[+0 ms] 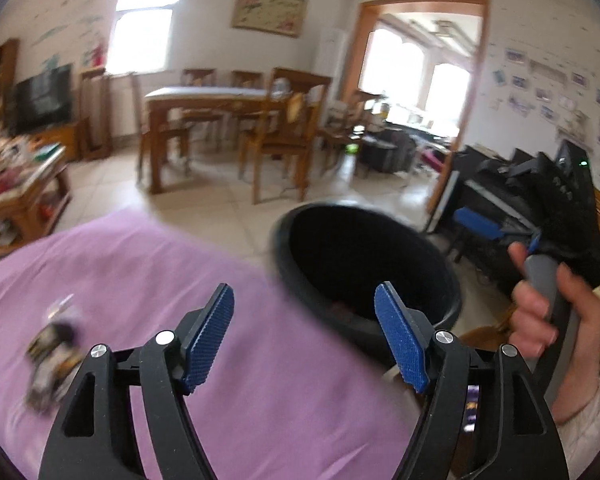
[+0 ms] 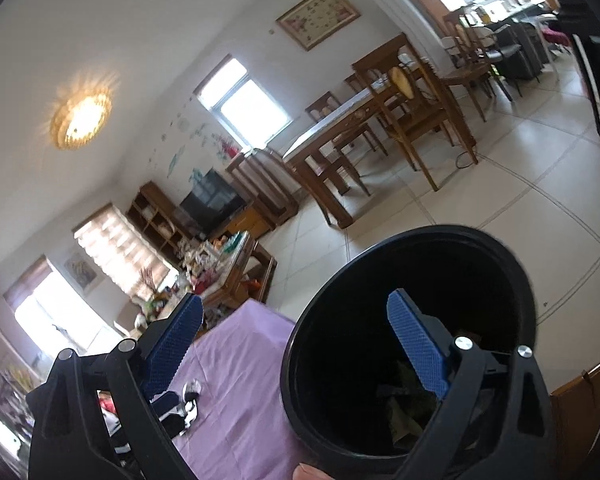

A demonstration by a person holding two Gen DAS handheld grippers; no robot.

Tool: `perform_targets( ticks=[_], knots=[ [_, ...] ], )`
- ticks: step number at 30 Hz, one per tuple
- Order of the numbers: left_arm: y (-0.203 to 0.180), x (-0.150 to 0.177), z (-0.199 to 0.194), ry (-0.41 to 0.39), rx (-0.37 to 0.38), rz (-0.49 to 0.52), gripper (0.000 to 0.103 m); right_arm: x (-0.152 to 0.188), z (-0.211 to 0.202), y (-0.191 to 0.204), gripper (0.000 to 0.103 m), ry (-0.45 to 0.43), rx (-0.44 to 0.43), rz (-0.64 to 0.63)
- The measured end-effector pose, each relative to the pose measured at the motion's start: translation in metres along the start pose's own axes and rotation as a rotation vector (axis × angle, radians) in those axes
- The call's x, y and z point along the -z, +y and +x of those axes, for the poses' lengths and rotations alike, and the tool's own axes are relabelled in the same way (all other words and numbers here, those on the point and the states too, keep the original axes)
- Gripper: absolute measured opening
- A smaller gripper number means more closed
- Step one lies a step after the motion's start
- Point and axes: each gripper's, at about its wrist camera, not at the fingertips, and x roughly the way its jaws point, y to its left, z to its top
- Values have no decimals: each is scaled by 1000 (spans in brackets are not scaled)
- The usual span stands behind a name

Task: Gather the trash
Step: 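Move both open tools back toward the battery packs on the table, then grasp the small clear bottle with the right tool while the left tool grasps the black battery card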

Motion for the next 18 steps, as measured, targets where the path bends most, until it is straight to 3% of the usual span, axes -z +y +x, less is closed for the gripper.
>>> perform_targets(
  ticks=[6, 8, 13, 18],
  knots=[
    [106, 40, -46, 68, -227, -110, 73, 34, 35, 46, 93, 125, -31, -109],
    [136, 52, -50, 133, -285, -121, 73, 48, 48, 61, 93, 174, -48, -143],
    [173, 65, -43, 241, -297, -96, 69, 80, 86, 102, 93, 301, -80, -217],
    [191, 63, -39, 261, -258, -102, 52, 106, 117, 146, 92, 392, -90, -332]
  ],
)
